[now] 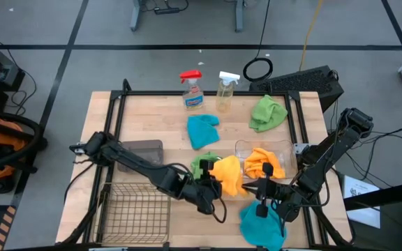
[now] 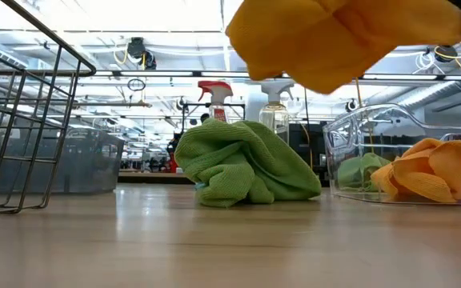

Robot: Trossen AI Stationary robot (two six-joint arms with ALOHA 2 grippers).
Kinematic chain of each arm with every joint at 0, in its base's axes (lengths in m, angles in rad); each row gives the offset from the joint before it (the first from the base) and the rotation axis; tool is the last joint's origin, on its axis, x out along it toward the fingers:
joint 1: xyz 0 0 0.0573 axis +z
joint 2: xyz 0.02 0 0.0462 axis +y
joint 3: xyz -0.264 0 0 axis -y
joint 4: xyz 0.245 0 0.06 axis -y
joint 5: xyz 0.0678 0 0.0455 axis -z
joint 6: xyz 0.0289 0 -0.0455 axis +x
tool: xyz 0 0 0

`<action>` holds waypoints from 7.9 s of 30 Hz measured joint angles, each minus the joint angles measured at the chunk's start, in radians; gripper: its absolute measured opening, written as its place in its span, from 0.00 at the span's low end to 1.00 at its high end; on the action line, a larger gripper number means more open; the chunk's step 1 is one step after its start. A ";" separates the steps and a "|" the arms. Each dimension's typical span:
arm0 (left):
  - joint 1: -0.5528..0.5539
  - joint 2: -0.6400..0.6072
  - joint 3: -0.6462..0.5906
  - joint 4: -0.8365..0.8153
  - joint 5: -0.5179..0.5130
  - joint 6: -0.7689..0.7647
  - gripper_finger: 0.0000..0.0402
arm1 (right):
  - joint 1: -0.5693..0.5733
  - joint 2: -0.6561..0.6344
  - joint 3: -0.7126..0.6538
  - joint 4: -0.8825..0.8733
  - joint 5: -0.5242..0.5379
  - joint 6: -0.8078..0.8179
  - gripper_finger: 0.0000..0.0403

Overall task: Sort microfiber towel by color & place in baskets
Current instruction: Put the orange microfiber towel into the transparent bin

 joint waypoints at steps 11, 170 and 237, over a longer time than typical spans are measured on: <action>0.040 -0.012 0.000 -0.042 0.066 -0.056 0.09 | 0.023 0.000 0.000 0.121 -0.087 -0.035 0.41; 0.176 -0.137 -0.269 -0.040 -0.066 -0.190 0.57 | -0.175 0.120 0.079 -0.950 -0.221 0.051 0.01; 0.090 -0.138 -0.284 -0.003 0.009 -0.184 0.57 | -0.461 -0.005 0.077 -0.784 -0.609 -0.034 0.00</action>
